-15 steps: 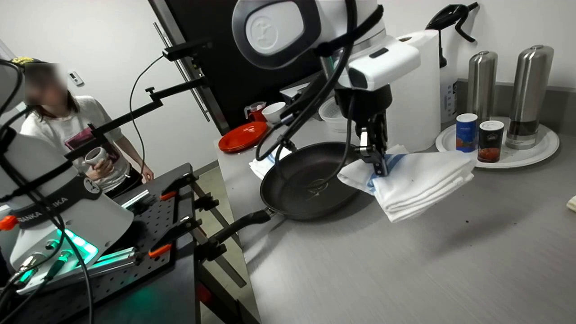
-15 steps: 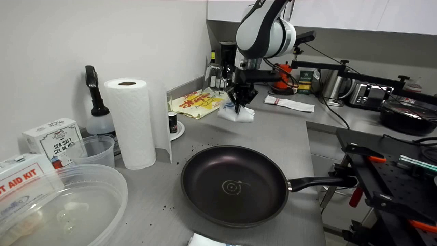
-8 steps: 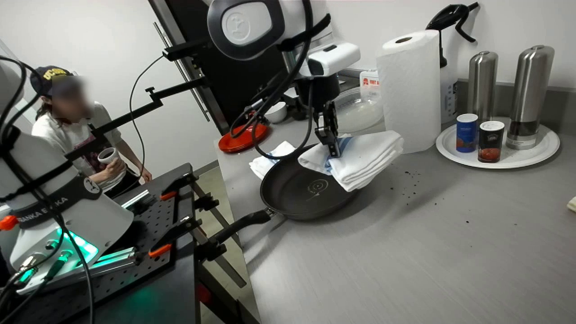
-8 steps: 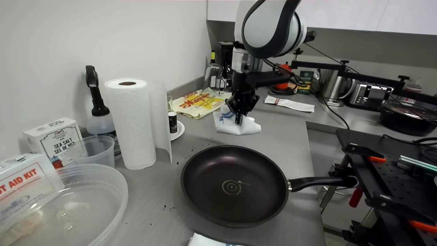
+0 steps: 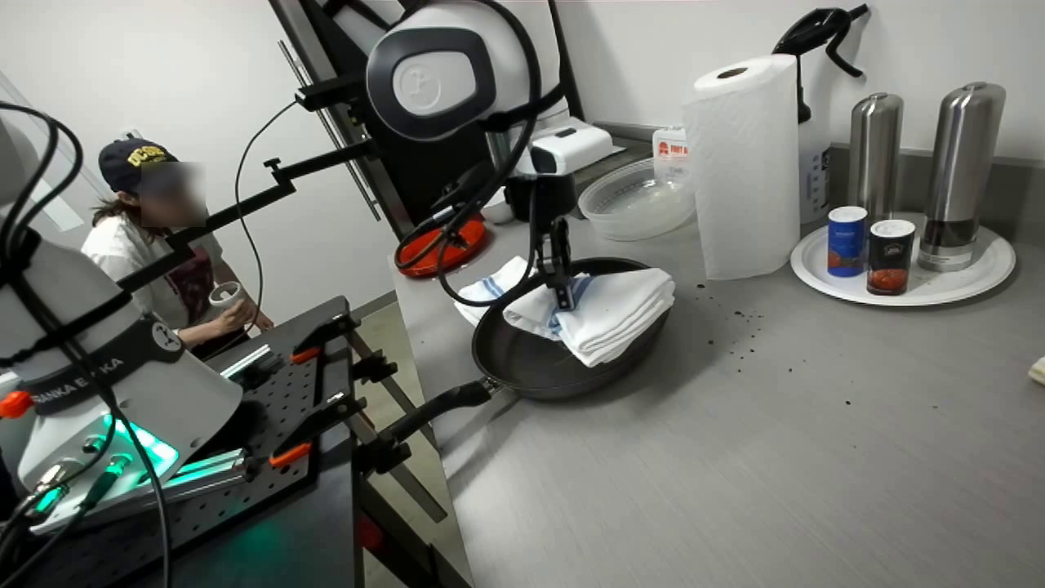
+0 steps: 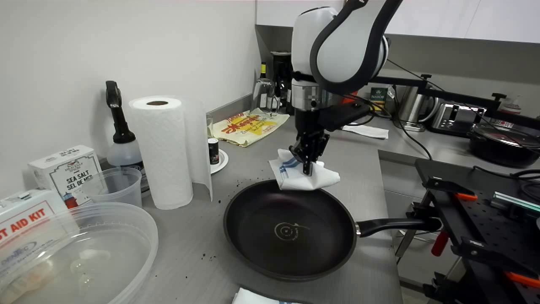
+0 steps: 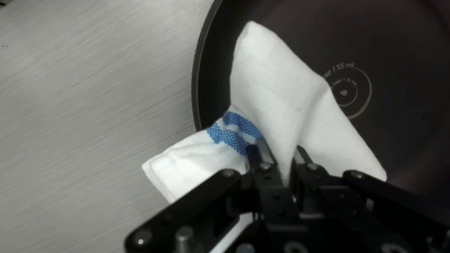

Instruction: Use the white cloth to wipe the pan

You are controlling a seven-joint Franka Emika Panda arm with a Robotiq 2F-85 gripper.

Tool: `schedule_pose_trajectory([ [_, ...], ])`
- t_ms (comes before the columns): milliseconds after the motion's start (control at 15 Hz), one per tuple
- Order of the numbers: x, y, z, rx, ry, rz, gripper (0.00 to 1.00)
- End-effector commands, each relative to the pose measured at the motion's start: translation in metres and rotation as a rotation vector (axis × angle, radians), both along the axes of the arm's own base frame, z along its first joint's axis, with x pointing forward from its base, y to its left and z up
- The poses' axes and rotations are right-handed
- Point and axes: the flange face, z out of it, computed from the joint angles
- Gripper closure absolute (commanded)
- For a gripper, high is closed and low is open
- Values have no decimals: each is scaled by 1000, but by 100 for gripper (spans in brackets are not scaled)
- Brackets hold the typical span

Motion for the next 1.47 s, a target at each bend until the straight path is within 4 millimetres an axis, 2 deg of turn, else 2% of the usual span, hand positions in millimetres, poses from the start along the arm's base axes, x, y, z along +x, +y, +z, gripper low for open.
schedule_pose_trajectory([
  [0, -5, 12, -22, -15, 32, 40, 97],
  [600, 5, 31, -63, -155, 26, 128, 97],
  [1200, 17, 34, -86, -324, 34, 180, 97],
  [1267, 15, 41, -92, -334, 34, 181, 97],
  [1400, 14, 42, -97, -356, 36, 183, 97],
])
